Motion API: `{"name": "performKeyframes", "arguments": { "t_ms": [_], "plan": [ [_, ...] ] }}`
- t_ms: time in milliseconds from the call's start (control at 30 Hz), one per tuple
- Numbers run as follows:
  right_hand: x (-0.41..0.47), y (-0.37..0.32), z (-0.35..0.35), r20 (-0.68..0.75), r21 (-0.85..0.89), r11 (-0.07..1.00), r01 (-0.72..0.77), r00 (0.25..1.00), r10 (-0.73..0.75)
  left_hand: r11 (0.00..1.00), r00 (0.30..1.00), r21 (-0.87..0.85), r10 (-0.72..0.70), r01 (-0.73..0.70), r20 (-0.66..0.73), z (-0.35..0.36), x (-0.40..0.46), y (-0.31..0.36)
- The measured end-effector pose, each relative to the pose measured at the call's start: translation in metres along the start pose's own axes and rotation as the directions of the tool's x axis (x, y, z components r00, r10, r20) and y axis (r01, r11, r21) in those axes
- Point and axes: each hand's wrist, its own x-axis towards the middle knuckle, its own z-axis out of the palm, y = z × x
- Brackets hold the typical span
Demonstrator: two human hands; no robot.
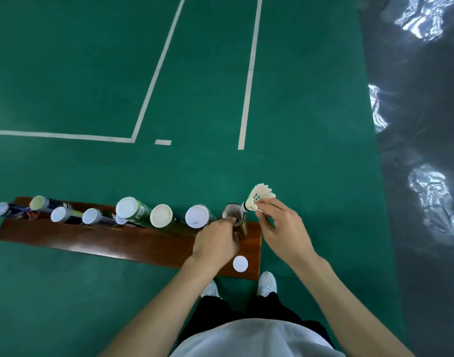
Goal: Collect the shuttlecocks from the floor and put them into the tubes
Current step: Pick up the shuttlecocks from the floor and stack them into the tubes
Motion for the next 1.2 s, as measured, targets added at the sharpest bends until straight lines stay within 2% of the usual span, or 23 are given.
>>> {"name": "performKeyframes", "arguments": {
  "t_ms": [133,200,233,333,467,533,800,1000,1200],
  "plan": [
    [0.008,-0.009,0.02,0.074,-0.063,0.993,0.099,0.993,-0.094,0.992,0.993,-0.078,-0.099,0.094,-0.064,-0.016,-0.02,-0.016],
    [0.014,-0.008,0.033,0.173,-0.185,0.971,0.148,0.978,-0.116,0.981,0.984,-0.136,-0.152,0.139,-0.09,-0.021,-0.031,-0.024],
    [0.016,-0.007,0.041,0.244,-0.261,0.953,0.157,0.965,-0.092,0.974,0.98,-0.164,-0.175,0.158,-0.097,-0.022,-0.036,-0.027],
    [0.024,-0.002,0.061,0.4,-0.429,0.901,0.071,0.909,0.119,0.953,0.97,-0.226,-0.227,0.201,-0.091,-0.021,-0.046,-0.031],
    [0.028,0.002,0.078,0.447,-0.511,0.859,0.038,0.865,0.227,0.932,0.96,-0.272,-0.271,0.241,-0.078,-0.022,-0.053,-0.034],
    [0.027,0.004,0.081,0.459,-0.539,0.842,0.021,0.845,0.273,0.918,0.955,-0.304,-0.289,0.255,-0.07,-0.024,-0.054,-0.037],
    [0.02,0.014,0.095,0.407,-0.62,0.785,-0.009,0.851,0.331,0.899,0.947,-0.347,-0.312,0.267,-0.08,-0.032,-0.055,-0.043],
    [0.015,0.016,0.104,0.418,-0.689,0.725,-0.006,0.814,0.403,0.901,0.949,-0.351,-0.302,0.253,-0.09,-0.037,-0.056,-0.041],
    [0.016,0.022,0.099,0.387,-0.609,0.792,-0.031,0.861,0.331,0.89,0.946,-0.374,-0.313,0.262,-0.083,-0.039,-0.06,-0.035]
  ]
}}
